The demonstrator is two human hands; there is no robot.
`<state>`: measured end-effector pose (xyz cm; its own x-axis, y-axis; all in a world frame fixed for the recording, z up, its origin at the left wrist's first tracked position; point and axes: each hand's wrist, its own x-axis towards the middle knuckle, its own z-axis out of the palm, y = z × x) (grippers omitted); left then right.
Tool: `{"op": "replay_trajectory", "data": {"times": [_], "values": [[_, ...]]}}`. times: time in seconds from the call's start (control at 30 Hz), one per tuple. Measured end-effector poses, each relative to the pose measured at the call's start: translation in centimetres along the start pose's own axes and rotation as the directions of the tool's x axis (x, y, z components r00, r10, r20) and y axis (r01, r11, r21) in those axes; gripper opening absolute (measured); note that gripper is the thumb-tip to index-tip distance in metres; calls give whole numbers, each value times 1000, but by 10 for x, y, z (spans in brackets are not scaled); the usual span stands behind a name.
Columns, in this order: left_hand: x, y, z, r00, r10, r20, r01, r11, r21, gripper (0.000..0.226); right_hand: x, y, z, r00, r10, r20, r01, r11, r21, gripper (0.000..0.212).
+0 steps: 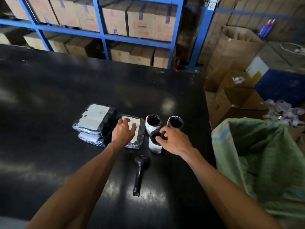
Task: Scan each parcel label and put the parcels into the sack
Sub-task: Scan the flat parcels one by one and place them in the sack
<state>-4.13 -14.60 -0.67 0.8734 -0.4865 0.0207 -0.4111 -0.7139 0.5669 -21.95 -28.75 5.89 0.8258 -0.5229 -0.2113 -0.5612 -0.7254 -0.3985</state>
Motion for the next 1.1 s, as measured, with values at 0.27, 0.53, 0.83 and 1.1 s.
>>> {"op": "replay_trajectory", "data": {"times": [0.27, 0.53, 0.83, 1.1], "values": [[20, -54, -8, 961, -123, 248, 83, 983, 164, 60, -4, -50, 74, 958, 117, 261, -106, 993, -56, 58], [56, -61, 9, 876, -185, 445, 34, 944, 327, 96, 9, -63, 115, 837, 365, 407, -381, 923, -43, 102], [92, -55, 29, 807, -235, 541, 125, 964, 233, 136, 33, -62, 131, 792, 388, 471, -400, 913, -79, 84], [104, -67, 25, 778, -189, 600, 145, 982, 121, 154, 35, -51, 128, 795, 408, 449, -541, 812, 220, 83]]}}
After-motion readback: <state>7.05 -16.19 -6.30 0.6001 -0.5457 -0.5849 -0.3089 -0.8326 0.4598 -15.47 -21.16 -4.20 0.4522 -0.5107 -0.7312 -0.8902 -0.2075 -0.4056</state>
